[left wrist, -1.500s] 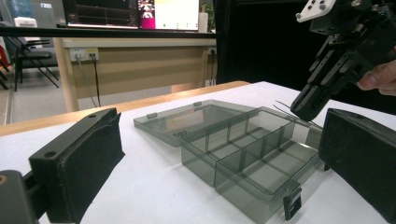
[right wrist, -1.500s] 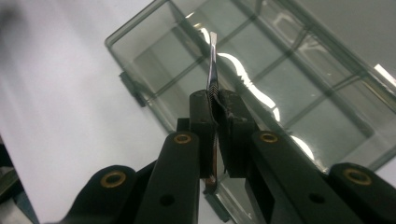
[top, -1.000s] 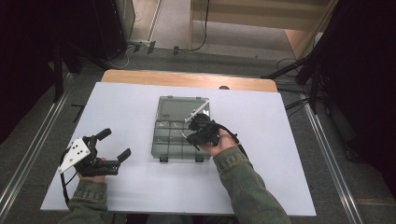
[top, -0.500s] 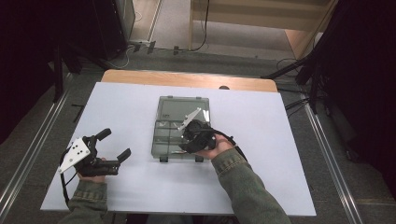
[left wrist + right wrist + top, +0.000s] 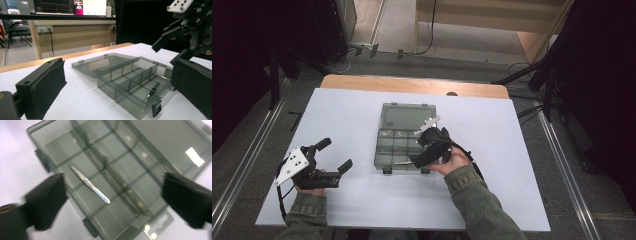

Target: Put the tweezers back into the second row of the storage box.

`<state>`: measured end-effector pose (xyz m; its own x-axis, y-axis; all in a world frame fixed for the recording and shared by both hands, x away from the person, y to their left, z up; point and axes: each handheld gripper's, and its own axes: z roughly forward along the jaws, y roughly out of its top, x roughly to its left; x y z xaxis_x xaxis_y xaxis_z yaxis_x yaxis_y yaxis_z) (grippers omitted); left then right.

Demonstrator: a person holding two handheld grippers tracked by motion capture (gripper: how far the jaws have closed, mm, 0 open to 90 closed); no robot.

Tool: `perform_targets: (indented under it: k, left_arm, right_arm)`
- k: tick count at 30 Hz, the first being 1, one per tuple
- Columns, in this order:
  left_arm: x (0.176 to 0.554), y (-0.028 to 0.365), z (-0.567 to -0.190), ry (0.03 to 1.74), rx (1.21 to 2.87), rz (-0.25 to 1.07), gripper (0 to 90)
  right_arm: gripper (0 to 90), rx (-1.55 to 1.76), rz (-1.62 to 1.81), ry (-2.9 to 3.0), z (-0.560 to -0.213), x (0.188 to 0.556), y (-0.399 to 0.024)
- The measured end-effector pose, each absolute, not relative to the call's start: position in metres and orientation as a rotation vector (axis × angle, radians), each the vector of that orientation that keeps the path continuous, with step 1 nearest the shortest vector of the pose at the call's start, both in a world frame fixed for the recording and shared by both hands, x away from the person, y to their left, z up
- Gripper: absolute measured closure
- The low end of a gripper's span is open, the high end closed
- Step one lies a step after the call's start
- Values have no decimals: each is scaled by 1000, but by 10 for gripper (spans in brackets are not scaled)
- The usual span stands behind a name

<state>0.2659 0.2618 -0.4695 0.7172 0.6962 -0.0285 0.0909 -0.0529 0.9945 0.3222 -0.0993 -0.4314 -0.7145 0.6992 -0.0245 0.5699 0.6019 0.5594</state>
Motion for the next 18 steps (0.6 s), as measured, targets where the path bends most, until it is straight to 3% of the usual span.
perform_targets:
  k: [18]
  left_arm:
    - [266,260,-470,658,1569,551,0]
  right_arm:
    - [0,1231,933,2414,-437,309,-150]
